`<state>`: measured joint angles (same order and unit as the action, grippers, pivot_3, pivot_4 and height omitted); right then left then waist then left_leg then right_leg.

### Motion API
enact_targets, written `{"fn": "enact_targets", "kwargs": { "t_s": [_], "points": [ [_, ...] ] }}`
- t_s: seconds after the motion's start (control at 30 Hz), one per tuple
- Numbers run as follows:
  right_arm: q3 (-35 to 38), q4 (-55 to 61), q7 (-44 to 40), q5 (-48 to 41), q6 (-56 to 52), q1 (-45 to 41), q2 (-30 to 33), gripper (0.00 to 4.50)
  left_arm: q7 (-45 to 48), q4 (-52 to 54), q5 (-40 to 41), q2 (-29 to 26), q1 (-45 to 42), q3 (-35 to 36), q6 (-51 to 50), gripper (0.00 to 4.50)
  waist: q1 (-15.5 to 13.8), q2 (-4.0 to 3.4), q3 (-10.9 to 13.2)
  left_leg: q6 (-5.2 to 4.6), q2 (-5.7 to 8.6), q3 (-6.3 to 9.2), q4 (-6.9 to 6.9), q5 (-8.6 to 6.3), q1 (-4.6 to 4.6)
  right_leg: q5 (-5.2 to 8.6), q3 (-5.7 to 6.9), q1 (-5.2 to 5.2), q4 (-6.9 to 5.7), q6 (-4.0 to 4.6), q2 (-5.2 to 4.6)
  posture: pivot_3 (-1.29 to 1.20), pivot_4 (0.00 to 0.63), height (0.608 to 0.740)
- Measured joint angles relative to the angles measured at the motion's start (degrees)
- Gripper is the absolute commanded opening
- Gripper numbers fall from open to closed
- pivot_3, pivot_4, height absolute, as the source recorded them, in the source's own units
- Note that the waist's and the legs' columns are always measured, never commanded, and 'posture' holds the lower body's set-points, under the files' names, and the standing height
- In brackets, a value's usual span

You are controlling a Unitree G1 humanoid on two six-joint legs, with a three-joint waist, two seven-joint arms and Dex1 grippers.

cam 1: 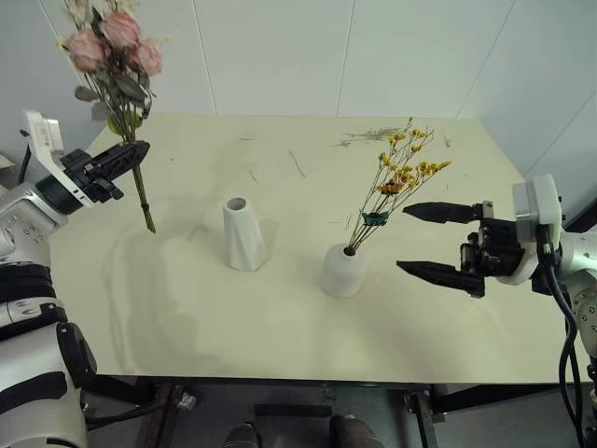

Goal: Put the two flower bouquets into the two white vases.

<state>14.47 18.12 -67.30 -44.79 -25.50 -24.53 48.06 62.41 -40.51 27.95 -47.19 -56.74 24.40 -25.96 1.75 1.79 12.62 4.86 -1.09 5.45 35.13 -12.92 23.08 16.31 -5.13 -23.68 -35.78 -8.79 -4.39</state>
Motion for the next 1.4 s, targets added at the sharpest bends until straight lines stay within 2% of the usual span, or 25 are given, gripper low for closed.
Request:
{"fn": "enact_targets", "kwargs": {
  "t_s": [0.2, 0.57, 0.93, 1.4],
  "points": [
    [-0.94, -1.33, -0.66, 0.68, 0.48, -0.59, -0.27, 4.5, 1.79, 2.21, 3.94, 3.71, -3.13, 0.41, 1.44, 0.1, -0.11, 0.0, 0.0, 0.01, 0.0, 0.02, 0.04, 0.01, 0.0, 0.0, 0.01, 0.01, -0.04, -0.01, 0.0, 0.0, 0.15, 0.74],
    [-2.31, -2.91, 0.04, 2.95, 1.66, -1.11, -1.46, 4.5, -0.85, 12.84, 13.42, 11.79, -5.9, -0.06, -6.07, 0.1, 0.08, 0.0, 0.0, 0.03, 0.0, 0.04, 0.05, 0.03, -0.01, -0.01, 0.0, 0.0, -0.07, -0.01, 0.0, 0.0, 0.15, 0.74],
    [-2.76, -1.54, 2.98, 3.19, 1.69, 0.42, -2.75, 4.5, 0.34, 10.46, 11.24, 17.16, -6.09, -3.15, 1.67, 0.1, -0.06, 0.0, 0.0, 0.05, 0.01, 0.03, 0.04, 0.04, -0.01, -0.01, 0.0, 0.0, -0.02, -0.02, 0.0, 0.0, 0.15, 0.74],
    [-2.64, 2.18, 7.34, 2.55, 1.5, 3.12, -3.88, 4.5, 2.42, 7.75, 9.88, 18.12, -2.08, -4.29, 5.78, 0.1, -0.07, 0.0, 0.0, 0.04, 0.01, 0.04, 0.04, 0.04, 0.0, -0.01, 0.0, 0.02, -0.01, -0.02, 0.0, 0.0, 0.15, 0.74]
  ]
}}
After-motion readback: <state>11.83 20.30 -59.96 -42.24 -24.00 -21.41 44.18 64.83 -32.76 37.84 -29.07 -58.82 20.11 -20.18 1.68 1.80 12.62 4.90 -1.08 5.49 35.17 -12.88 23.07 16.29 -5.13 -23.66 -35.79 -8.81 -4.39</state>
